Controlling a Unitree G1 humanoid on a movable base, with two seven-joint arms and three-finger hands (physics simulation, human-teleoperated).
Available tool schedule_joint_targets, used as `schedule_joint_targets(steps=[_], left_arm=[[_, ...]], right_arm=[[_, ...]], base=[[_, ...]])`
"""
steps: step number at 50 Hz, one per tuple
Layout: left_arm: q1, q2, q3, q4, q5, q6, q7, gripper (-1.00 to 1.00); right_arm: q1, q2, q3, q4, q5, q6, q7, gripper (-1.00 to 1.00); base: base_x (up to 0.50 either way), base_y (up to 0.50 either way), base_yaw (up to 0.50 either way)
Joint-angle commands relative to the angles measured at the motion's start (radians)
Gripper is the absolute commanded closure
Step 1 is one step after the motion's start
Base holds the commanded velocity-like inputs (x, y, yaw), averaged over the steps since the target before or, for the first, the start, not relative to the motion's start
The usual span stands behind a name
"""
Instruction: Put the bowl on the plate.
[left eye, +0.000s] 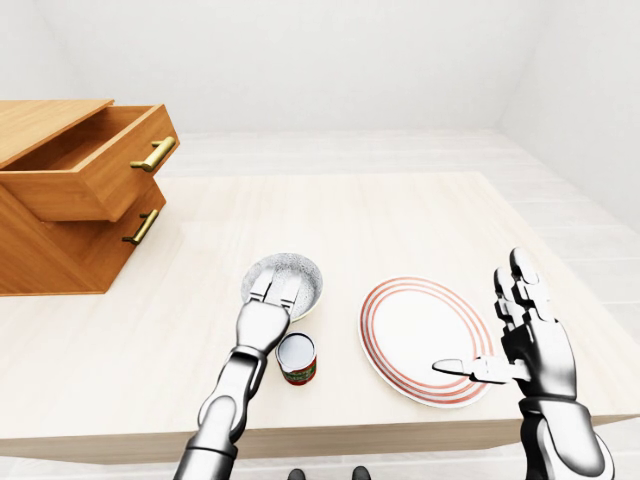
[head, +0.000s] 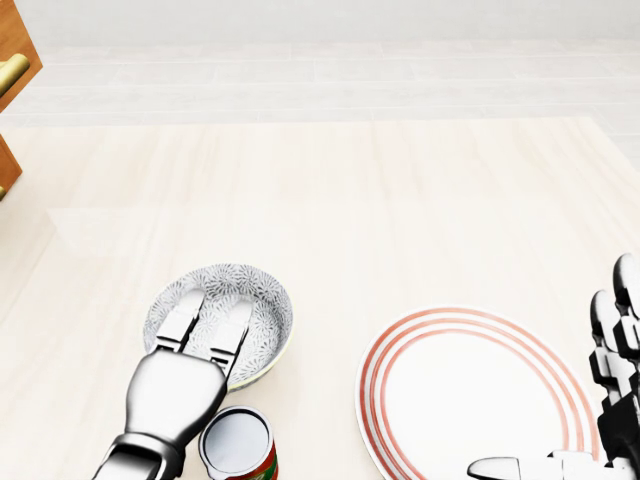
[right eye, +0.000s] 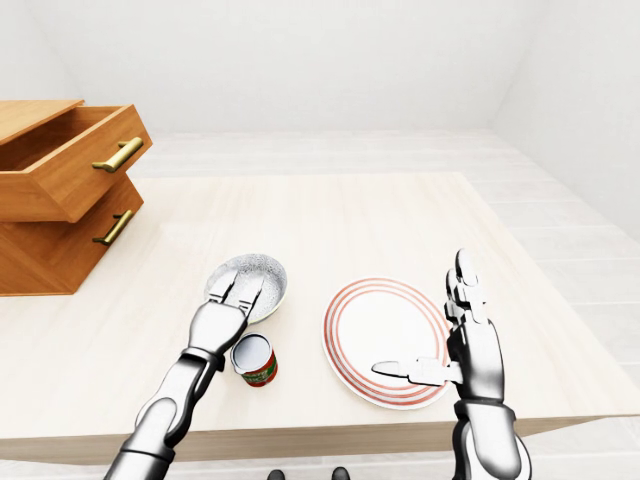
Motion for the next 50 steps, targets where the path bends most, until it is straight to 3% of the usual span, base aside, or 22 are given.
schedule_joint_targets(steps=[1,19,50], left_arm=[[0.000,0.001,-0.003,0.011,0.004,0.000,0.007,-1.00],[-0.027,0.015,0.021,0.041,-0.017,0.000,0.006,-1.00],[-0.091,0.027,0.025,0.210,-0.032,0.000,0.090,-1.00]], right_arm=[[0.004,0.002,0.001,-0.001,-0.002,-0.004,0.000,-1.00],[-0.002,-0.001,0.002,-0.010,-0.006,0.011,-0.002,-1.00],[-0.013,-0.011,0.007,0.038,-0.007,-0.012,-0.015,-1.00]], base=[[0.00,0.00,0.00],[0.00,0.00,0.00],[0.00,0.00,0.00]])
